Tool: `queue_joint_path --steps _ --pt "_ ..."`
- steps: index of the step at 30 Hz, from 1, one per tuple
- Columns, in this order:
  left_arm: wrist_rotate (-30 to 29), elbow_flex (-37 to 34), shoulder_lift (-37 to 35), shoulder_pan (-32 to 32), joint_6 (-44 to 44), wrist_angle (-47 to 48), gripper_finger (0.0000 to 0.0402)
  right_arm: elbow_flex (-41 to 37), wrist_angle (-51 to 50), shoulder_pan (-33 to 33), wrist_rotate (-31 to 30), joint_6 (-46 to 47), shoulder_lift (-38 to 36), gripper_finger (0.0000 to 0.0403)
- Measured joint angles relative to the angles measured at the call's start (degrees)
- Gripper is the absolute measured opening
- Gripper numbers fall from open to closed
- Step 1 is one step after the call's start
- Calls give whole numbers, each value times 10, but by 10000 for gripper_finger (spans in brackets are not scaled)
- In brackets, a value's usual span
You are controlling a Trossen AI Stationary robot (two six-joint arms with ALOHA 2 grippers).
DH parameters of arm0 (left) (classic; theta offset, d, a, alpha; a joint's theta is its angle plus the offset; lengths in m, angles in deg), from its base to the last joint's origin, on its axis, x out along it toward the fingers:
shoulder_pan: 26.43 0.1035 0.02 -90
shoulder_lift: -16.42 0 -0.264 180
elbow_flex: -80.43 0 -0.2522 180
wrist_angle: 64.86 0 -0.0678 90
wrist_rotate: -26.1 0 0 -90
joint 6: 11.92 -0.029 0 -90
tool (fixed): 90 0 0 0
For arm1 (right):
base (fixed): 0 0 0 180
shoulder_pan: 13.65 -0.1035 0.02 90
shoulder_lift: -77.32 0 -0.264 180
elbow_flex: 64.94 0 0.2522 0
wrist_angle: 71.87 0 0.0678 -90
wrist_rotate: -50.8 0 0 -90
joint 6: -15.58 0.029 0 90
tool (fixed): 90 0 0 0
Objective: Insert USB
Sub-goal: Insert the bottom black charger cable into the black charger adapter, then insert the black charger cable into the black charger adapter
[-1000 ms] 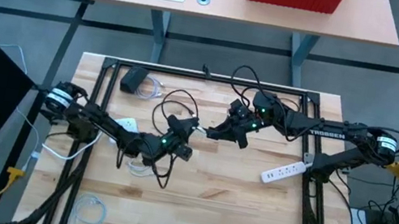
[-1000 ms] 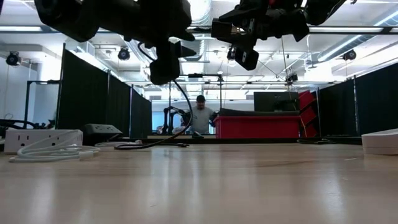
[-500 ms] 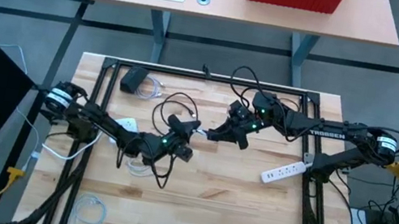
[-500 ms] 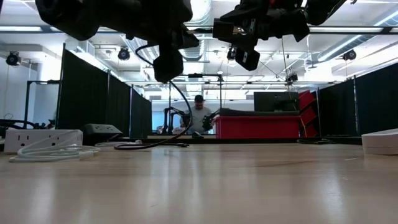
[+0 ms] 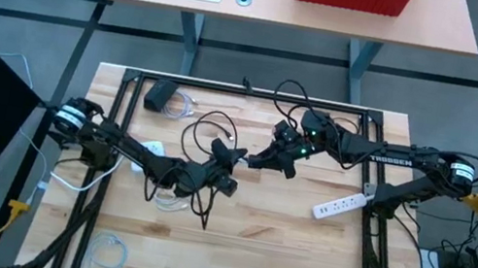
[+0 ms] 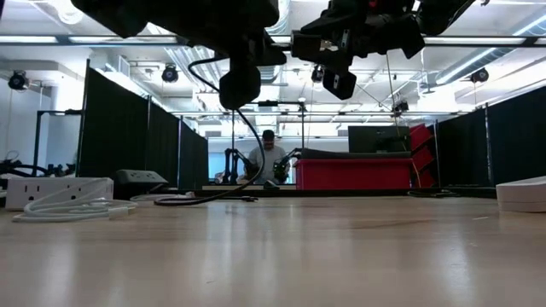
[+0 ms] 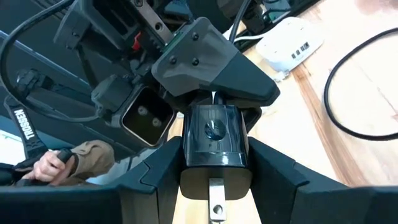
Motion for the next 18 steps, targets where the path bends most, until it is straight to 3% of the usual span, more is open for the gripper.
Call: queue_joint_path --steps 7,18 --pt "-6 0 -1 -3 4 8 49 0 0 0 -2 0 0 146" --pt "-11 0 -20 -7 55 11 218 1 -2 0 -6 4 0 146"
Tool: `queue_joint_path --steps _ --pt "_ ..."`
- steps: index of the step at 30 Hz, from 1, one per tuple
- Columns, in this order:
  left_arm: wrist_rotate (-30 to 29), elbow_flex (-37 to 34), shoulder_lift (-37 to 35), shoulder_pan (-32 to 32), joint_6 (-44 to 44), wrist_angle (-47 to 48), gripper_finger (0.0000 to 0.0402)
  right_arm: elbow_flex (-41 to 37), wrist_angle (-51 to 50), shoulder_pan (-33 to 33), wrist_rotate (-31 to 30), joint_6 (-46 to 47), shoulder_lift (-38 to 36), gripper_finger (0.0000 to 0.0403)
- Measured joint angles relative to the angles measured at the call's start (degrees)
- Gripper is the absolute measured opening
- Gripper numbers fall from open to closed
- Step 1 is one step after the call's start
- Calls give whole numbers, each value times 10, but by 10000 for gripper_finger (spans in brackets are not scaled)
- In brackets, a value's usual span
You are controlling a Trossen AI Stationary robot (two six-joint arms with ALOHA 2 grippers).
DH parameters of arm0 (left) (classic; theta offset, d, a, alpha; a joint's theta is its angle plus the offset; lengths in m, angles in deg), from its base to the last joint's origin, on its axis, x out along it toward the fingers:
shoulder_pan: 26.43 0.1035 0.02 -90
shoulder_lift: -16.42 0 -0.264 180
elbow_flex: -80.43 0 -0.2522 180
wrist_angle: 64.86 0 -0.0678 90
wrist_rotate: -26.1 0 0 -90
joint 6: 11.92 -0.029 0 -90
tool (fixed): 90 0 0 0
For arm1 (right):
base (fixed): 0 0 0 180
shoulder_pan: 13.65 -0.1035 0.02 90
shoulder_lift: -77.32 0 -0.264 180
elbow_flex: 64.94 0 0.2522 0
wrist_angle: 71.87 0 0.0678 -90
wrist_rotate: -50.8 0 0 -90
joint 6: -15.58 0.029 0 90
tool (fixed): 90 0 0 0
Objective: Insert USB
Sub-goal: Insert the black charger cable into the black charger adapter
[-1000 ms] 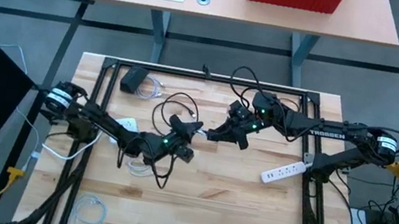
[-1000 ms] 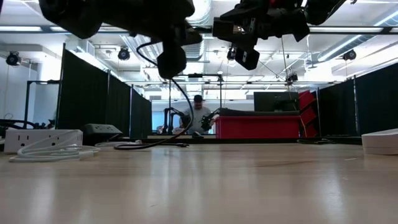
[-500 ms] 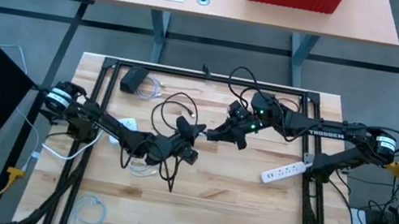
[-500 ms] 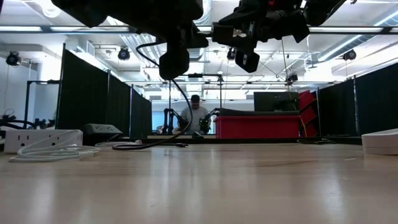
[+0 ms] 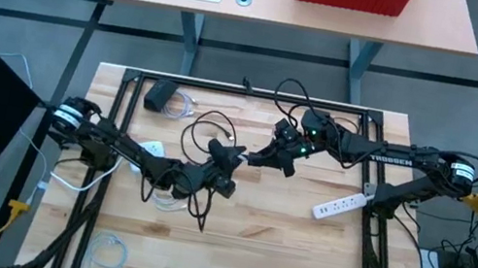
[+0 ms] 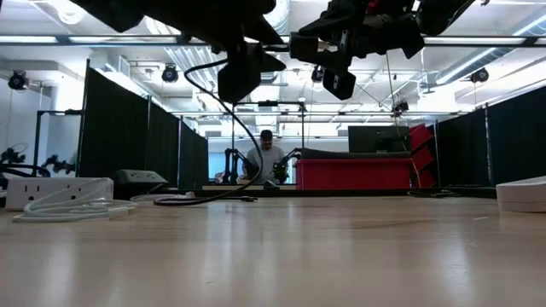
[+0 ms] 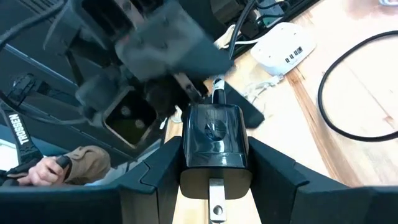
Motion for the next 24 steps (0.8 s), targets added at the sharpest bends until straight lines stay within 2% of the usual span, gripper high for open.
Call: queue_joint_path --steps 4,8,11,14,17,19,22,24 --pt "-7 0 -16 -4 6 6 273 0 1 0 3 1 0 146" --pt "-2 -1 -24 -17 29 42 300 0 16 20 35 3 0 146" --pt "-5 -1 -27 -29 55 58 301 1 24 48 52 1 -11 146" --pt "-42 -1 -47 -37 79 58 290 1 25 74 64 -15 -26 146" --pt "-55 -15 -86 -38 156 56 278 1 24 90 72 -32 -43 146" --pt "-4 -38 -114 -38 253 55 276 1 30 94 70 -48 -56 146" --pt "149 -84 -144 -24 413 31 275 -2 48 85 17 -100 -67 146" --pt "212 -118 -147 -8 485 -27 275 -13 88 68 -20 -127 -67 146"
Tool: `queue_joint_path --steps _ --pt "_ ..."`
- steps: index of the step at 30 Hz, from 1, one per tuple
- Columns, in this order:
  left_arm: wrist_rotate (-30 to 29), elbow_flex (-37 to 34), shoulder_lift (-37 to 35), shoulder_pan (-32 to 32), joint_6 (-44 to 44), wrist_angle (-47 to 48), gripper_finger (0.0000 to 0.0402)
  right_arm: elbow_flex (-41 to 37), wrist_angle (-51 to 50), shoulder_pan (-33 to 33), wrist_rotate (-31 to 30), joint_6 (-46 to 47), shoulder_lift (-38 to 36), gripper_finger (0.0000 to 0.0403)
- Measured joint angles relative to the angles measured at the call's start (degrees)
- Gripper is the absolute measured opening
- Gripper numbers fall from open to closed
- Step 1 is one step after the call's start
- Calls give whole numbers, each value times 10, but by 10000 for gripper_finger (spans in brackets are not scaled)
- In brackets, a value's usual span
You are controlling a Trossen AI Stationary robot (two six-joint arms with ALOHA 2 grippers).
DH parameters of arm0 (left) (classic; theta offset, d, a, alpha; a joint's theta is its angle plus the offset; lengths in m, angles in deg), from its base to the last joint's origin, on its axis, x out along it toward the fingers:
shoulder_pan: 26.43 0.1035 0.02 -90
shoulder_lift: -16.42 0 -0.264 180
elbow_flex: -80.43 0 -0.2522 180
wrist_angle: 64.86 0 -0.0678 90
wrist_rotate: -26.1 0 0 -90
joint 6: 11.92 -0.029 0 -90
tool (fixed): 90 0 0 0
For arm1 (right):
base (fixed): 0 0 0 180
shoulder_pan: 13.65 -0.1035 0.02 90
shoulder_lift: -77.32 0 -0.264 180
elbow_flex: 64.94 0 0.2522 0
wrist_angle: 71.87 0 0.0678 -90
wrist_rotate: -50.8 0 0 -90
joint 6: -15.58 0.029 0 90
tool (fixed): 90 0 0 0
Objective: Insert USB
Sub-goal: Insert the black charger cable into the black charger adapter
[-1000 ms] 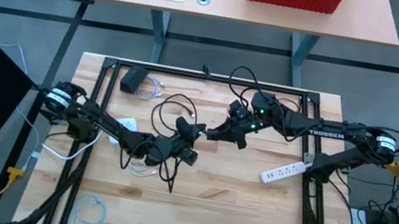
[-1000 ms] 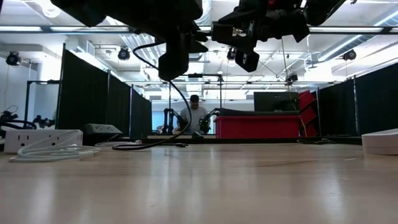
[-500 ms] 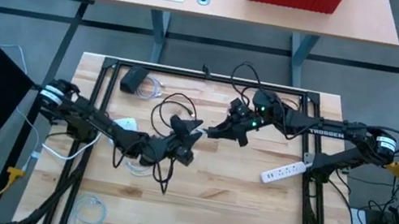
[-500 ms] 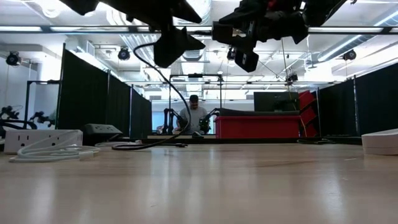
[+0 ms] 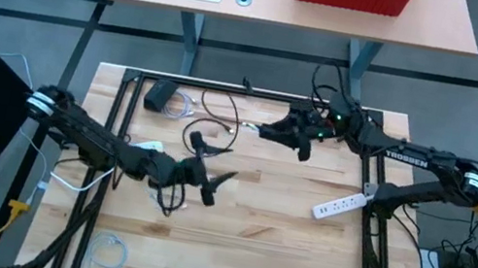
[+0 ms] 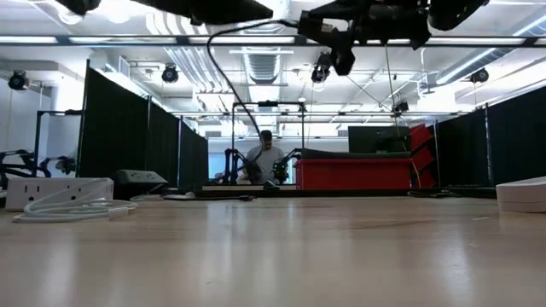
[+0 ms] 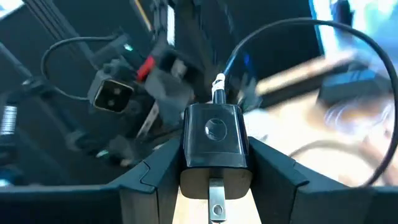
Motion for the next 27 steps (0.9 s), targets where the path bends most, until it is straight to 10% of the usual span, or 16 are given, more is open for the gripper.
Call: queue_joint_path --steps 11,27 --pt "20 -103 110 18 69 -445 274 -50 341 -107 -97 -99 67 146" --pt "-43 68 217 18 -284 -429 274 -45 391 -155 -248 36 118 146"
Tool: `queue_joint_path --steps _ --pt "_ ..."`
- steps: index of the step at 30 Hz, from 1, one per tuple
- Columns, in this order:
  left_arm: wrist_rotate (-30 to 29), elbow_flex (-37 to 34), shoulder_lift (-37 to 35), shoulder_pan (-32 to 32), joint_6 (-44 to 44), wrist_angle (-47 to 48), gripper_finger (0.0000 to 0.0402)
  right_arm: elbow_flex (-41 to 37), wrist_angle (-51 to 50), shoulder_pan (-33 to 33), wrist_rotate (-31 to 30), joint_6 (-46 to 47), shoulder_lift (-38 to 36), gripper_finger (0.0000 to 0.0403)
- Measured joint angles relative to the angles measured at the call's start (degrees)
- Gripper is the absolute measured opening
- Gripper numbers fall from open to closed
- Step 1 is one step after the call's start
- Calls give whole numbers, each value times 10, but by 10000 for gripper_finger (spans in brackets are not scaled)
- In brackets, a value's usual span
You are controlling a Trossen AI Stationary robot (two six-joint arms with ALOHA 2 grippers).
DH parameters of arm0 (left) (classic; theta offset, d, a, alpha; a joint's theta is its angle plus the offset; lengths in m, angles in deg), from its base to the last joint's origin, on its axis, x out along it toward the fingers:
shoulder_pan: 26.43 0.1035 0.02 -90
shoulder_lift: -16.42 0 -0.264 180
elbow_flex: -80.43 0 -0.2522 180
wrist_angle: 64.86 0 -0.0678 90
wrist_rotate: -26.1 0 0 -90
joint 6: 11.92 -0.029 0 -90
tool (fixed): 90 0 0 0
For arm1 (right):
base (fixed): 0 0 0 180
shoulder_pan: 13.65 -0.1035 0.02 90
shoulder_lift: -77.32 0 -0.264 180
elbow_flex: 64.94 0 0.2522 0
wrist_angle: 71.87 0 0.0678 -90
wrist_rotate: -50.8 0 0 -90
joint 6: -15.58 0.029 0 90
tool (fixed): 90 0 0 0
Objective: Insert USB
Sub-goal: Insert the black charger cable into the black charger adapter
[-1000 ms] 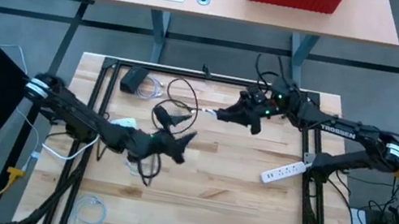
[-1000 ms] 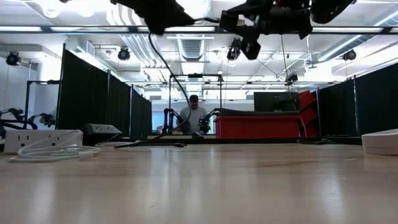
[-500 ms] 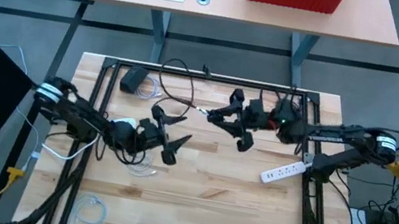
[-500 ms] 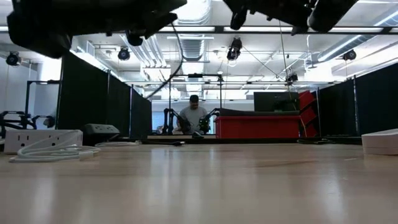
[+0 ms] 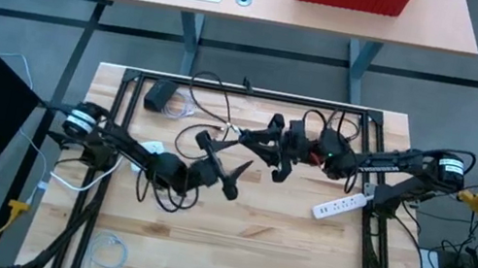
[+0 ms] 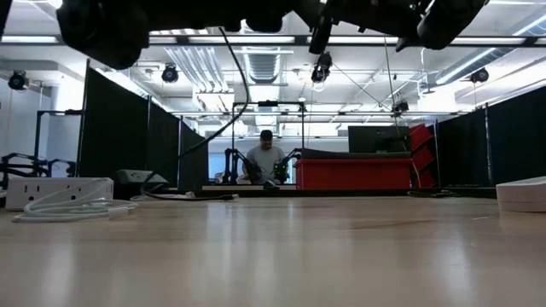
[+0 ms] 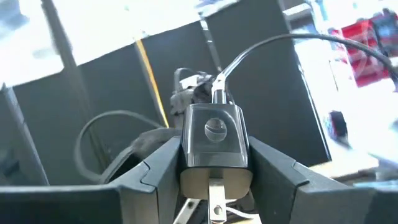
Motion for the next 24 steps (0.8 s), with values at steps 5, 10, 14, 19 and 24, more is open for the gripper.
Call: queue_joint_path --steps 5,10,14,19,24 --pt "-57 17 4 -1 -88 -2 274 0 0 0 -17 42 -1 146" --pt "-93 16 4 0 -112 -2 274 0 1 -1 -17 51 -1 146" --pt "-93 16 4 0 -112 -3 274 0 1 -4 -17 72 0 146" --pt "-90 16 4 0 -156 -9 274 0 1 -14 -11 136 0 146" --pt "-87 19 4 0 -195 -13 274 0 1 -23 -11 185 0 146"
